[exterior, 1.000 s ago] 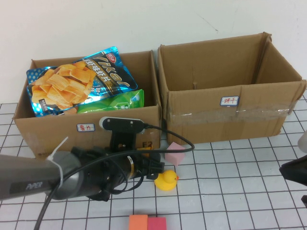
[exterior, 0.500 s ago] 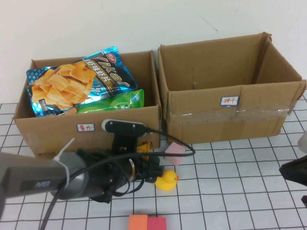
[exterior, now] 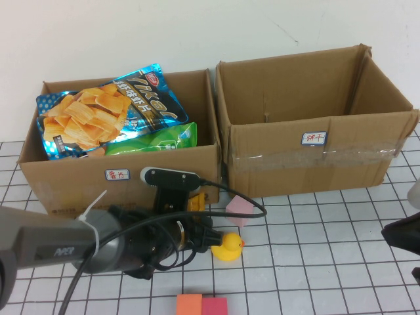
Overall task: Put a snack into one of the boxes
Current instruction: Pick up the biscuit
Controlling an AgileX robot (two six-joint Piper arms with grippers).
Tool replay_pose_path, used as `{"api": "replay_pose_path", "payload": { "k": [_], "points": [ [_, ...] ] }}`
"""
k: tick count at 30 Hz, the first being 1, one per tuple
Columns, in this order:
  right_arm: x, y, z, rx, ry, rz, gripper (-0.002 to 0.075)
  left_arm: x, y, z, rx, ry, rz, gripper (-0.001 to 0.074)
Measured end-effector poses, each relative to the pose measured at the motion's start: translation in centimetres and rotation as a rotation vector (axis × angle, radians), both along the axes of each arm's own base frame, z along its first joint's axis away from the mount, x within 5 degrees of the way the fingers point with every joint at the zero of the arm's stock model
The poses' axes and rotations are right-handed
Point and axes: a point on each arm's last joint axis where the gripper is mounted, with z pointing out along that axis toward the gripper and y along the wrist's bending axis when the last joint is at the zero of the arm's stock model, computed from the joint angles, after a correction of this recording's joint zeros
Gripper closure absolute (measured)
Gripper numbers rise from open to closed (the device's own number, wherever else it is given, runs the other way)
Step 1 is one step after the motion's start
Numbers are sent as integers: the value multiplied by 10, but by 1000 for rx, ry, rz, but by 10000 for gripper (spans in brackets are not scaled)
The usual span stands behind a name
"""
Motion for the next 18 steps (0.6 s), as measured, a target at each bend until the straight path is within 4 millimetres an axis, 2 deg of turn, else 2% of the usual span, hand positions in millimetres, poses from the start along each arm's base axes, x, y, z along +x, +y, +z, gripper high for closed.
{"api": "replay_pose_path", "payload": {
  "k": [6, 12, 18],
  "points": [
    [0, 0, 0, 0, 0, 0, 727, 0, 0, 0, 1, -1, -2, 402],
    [0, 0, 0, 0, 0, 0, 727, -1, -2, 1, -13, 7, -15, 414],
    [0, 0, 0, 0, 0, 0, 727, -7, -10, 10, -96, 50, -92, 456]
  ]
}}
